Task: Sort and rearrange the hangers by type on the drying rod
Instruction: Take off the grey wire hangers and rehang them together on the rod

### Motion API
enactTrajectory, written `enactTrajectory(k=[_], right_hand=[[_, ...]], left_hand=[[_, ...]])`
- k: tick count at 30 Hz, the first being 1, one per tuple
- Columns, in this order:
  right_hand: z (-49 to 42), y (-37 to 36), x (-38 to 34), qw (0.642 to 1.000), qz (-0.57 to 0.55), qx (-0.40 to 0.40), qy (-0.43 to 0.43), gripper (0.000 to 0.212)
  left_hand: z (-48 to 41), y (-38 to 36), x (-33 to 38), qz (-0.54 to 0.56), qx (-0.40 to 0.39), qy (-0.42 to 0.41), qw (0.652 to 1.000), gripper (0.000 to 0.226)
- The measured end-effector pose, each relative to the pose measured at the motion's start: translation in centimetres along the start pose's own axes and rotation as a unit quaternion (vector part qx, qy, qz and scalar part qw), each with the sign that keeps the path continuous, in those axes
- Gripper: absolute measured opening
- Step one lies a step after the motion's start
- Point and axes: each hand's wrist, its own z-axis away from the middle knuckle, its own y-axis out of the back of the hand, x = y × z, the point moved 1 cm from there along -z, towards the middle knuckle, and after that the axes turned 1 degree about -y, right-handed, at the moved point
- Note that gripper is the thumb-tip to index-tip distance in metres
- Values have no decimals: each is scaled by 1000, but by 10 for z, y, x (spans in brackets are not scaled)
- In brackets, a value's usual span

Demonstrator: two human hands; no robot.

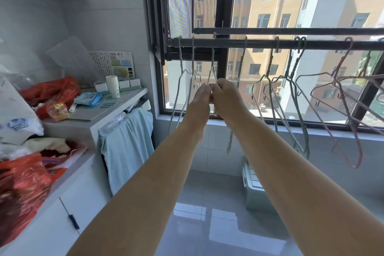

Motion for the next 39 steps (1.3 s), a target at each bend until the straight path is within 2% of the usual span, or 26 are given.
enactTrajectory(k=[3, 5, 7, 9, 11, 13, 16, 20, 22, 25, 29, 32, 34, 36, 39], right_hand=[[-4, -6, 11, 998, -8, -1, -56, 18], [8, -11, 22, 995, -28, -6, -94, 19], [32, -14, 30, 987, -113, -4, -110, 16], [63, -11, 33, 975, -187, 2, -116, 16], [93, -4, 37, 974, -195, -6, -115, 20], [121, 7, 41, 976, -185, -15, -111, 22], [155, 24, 52, 981, -161, -12, -106, 24], [179, 51, 81, 986, -113, 12, -120, 21], [182, 65, 98, 985, -98, 23, -141, 19], [181, 83, 128, 982, -76, 37, -166, 15], [177, 97, 163, 980, -59, 57, -183, 9], [168, 108, 190, 979, 49, 118, -161, 10], [167, 111, 202, 966, 161, 129, -154, 24], [172, 105, 206, 959, 223, 103, -144, 35], [186, 73, 201, 965, 233, -1, -122, 36]], left_hand=[[7, 4, -16, -16, -5, 41, 999, 72], [13, 9, -24, -15, -6, 61, 998, 66], [17, 20, -36, -11, -8, 80, 997, 51], [18, 32, -50, -9, -32, 107, 994, 50], [19, 43, -61, -29, -39, 118, 992, 50], [17, 52, -73, -106, -25, 101, 989, 48], [18, 65, -86, -251, -28, 75, 965, 57], [18, 83, -102, -328, -68, 95, 937, 68], [17, 91, -112, -354, -108, 117, 921, 58], [24, 92, -121, -355, -183, 111, 910, 25], [30, 86, -130, -314, -216, 111, 918, 15], [33, 84, -139, -326, -202, 114, 916, 19], [33, 87, -147, -339, -175, 126, 916, 20], [33, 90, -157, -343, -145, 150, 916, 20], [33, 88, -168, -304, -90, 177, 932, 22]])
